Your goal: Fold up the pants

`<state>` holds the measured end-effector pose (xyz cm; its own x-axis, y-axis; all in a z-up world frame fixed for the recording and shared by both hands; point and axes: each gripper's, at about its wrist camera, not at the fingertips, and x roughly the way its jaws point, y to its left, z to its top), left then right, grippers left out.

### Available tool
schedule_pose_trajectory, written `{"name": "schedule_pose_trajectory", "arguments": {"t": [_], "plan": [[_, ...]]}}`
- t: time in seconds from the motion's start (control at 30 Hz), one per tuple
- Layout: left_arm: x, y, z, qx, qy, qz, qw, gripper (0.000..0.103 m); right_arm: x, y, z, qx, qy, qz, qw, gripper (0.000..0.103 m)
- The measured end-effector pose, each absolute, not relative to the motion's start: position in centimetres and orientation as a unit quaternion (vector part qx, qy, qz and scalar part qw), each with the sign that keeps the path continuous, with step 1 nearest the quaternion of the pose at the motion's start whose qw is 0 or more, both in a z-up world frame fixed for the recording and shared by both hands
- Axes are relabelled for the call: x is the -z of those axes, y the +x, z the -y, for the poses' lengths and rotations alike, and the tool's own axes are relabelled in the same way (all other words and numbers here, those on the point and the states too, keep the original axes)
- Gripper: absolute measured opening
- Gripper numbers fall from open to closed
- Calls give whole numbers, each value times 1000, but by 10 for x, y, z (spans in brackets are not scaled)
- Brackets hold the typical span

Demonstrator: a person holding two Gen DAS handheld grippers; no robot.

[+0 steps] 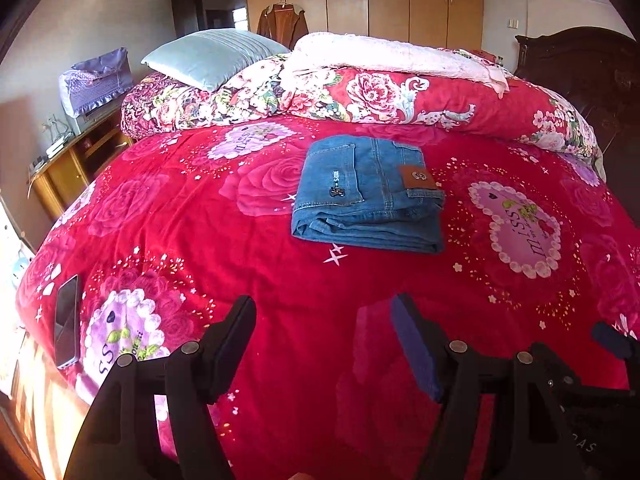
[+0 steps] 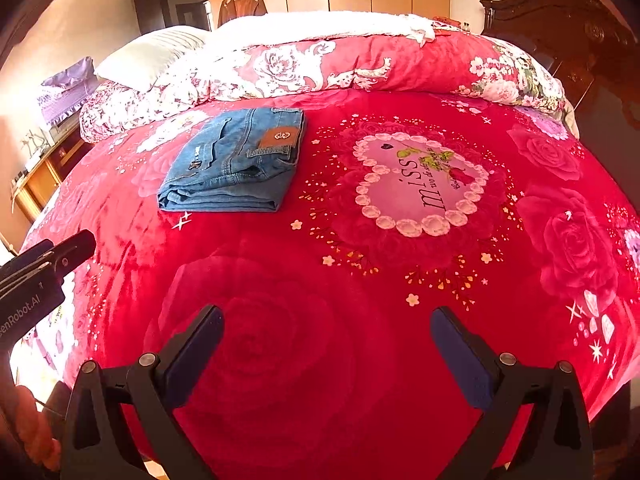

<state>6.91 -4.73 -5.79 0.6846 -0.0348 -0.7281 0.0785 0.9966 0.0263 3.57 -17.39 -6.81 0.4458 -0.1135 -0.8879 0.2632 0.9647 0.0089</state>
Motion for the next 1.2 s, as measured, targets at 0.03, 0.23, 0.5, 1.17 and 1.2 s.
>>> {"name": "schedule_pose_trajectory", "arguments": {"t": [0.03, 0.23, 0.5, 1.17, 1.2], "plan": [[59, 70, 47, 33, 28, -399, 916, 70, 67, 36, 174, 111, 72, -513, 848, 103], [59, 78, 43, 39, 28, -403, 914, 70, 60, 35, 179, 115, 75, -499, 856, 103], [63, 78, 42, 44, 18, -403, 914, 70, 54, 34, 184, 120, 78, -486, 862, 103], [61, 75, 42, 53, -10, -411, 910, 70, 55, 34, 184, 126, 77, -490, 859, 103], [60, 74, 42, 53, -11, -409, 911, 70, 56, 35, 184, 126, 76, -491, 859, 103]]}}
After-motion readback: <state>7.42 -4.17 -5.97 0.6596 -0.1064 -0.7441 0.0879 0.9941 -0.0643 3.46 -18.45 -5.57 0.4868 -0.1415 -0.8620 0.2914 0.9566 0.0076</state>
